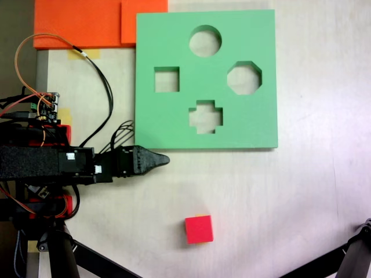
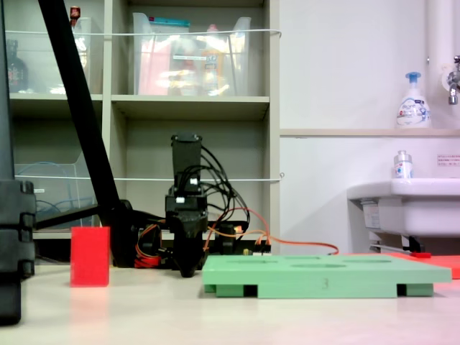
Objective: Put the square block into the corresponding hole
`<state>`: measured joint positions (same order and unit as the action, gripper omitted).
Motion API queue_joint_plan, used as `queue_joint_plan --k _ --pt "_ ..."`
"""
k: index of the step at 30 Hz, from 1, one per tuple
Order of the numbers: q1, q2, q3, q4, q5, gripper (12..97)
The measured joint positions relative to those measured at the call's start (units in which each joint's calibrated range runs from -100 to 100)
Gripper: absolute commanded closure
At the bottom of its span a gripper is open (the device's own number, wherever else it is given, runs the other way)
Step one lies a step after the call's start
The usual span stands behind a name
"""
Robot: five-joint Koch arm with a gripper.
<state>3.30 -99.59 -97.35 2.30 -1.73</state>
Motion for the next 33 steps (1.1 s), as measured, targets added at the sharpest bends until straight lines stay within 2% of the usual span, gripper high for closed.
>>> queue_joint_plan --k 33 --pt "-0.24 0.0 0.0 -0.1 0.1 61.5"
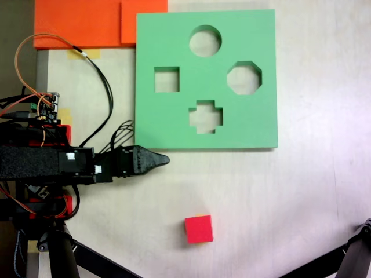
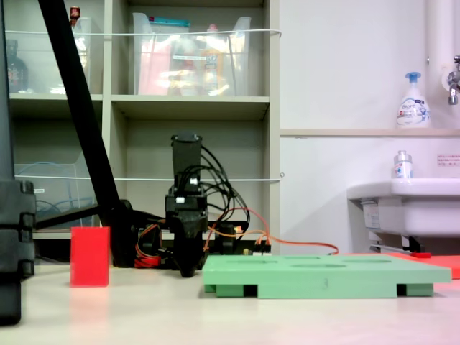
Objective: Put the square block into the corresponding hole
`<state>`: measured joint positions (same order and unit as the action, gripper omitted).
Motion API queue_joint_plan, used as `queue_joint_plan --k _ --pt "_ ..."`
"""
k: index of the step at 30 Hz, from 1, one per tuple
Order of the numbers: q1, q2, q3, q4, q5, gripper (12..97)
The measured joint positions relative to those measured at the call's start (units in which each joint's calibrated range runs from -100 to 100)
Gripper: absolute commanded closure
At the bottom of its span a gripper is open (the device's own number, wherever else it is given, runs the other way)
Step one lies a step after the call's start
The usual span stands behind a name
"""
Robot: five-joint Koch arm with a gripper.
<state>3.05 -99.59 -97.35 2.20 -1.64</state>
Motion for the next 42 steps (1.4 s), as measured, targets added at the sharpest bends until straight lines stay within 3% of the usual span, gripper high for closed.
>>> queue_joint_plan --k 12,21,28,35,42 --pt "-6.06 0.0 0.0 0.0 22.47 63.6" --pt "-6.98 0.0 -0.2 -1.57 33.89 66.2" --pt "-8.06 0.0 11.95 -19.38 35.65 66.1" --pt "-8.79 0.14 41.16 -60.01 36.19 58.1" --pt "-8.79 4.51 61.93 -75.38 37.7 55.1"
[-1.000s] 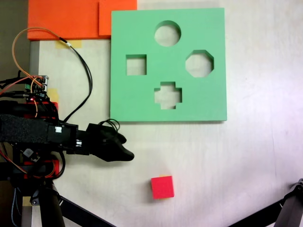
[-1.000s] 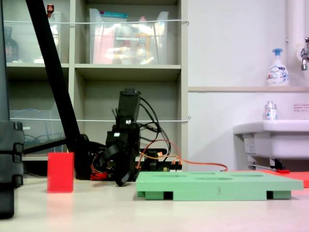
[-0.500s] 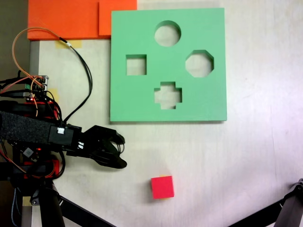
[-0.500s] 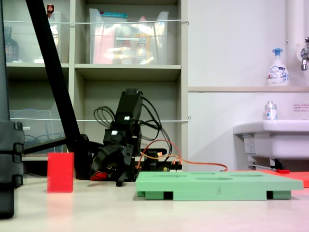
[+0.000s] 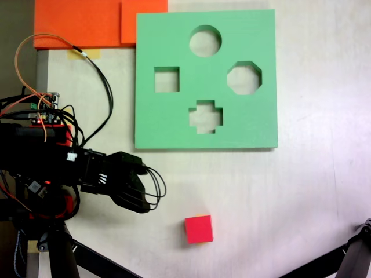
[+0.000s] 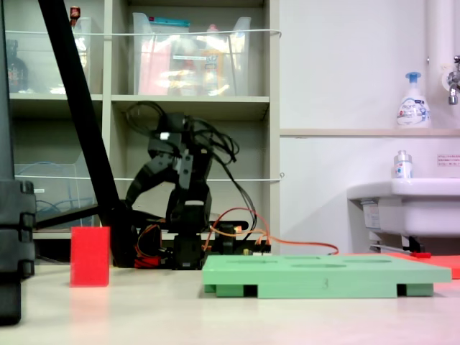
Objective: Put the square block into the corresponding hole
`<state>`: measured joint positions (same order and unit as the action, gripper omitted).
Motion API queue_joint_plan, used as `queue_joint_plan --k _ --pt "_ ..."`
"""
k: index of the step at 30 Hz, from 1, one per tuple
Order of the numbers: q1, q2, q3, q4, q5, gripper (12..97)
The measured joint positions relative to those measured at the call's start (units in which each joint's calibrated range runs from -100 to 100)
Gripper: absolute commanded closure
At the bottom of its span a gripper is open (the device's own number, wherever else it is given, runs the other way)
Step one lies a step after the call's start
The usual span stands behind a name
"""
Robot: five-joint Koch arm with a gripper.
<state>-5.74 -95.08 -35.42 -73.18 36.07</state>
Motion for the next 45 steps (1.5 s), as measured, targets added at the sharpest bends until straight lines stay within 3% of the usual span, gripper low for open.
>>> queue_joint_plan --k 3,8,14,31,45 --pt "0.05 9.71 11.86 -5.97 0.0 50.1" --pt "0.1 27.22 26.75 -14.78 0.44 28.9" --pt "-0.15 41.31 33.32 -18.5 1.17 13.5" --pt "-2.93 84.68 52.52 -18.5 1.42 13.5" --pt "-4.1 100.27 56.93 -18.5 1.37 13.6"
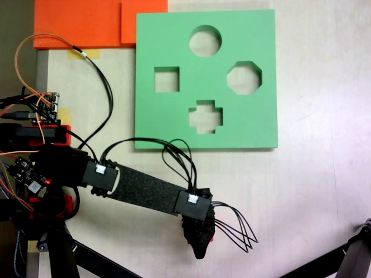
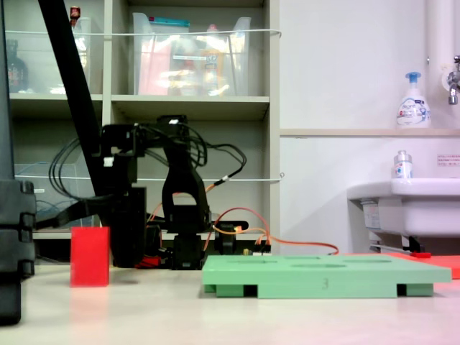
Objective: Put the square block into the corresponding hole
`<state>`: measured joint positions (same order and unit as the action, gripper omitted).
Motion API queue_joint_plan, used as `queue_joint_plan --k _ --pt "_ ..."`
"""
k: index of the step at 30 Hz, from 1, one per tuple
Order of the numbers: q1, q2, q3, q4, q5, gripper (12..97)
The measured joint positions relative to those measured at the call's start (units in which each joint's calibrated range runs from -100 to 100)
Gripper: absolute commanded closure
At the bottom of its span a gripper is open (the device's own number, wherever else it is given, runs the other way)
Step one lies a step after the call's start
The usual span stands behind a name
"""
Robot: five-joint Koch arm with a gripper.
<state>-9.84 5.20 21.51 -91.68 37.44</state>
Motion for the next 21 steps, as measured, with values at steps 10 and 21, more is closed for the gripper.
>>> queue_joint_plan --k 10,21 --pt "-0.54 3.83 0.1 0.0 0.0 14.0" --pt "-1.17 5.88 2.55 0.1 0.0 56.4"
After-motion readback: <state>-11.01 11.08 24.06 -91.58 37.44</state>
